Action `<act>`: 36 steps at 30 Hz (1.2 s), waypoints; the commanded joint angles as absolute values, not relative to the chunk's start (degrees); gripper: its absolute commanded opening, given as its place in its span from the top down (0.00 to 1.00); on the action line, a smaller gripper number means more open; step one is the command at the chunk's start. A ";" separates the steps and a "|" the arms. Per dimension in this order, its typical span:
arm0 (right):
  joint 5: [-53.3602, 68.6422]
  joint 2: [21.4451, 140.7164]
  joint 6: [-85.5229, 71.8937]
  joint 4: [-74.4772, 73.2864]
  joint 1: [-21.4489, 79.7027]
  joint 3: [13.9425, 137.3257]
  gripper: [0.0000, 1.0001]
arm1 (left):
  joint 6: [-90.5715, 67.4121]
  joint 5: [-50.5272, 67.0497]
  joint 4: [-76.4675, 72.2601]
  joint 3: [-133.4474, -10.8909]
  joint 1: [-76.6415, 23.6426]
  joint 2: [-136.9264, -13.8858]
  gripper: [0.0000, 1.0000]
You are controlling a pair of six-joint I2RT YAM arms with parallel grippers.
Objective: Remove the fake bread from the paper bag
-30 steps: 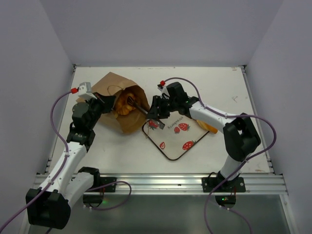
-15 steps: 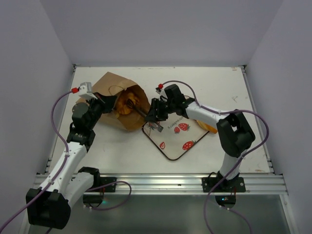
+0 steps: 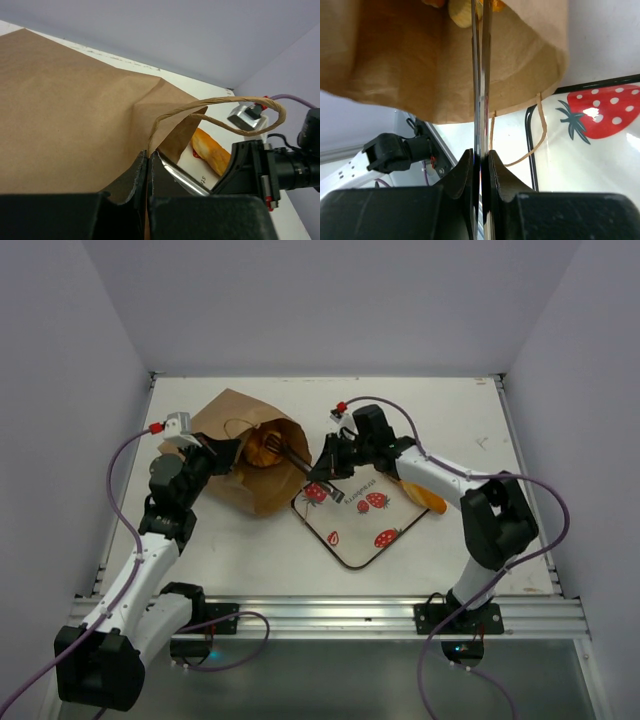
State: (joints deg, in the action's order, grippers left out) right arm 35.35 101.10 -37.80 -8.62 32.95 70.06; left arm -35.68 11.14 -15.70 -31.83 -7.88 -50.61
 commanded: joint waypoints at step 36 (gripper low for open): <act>47.02 74.01 17.74 -57.21 17.06 71.98 1.00 | -24.52 5.89 -20.39 -35.77 -4.75 -57.39 1.00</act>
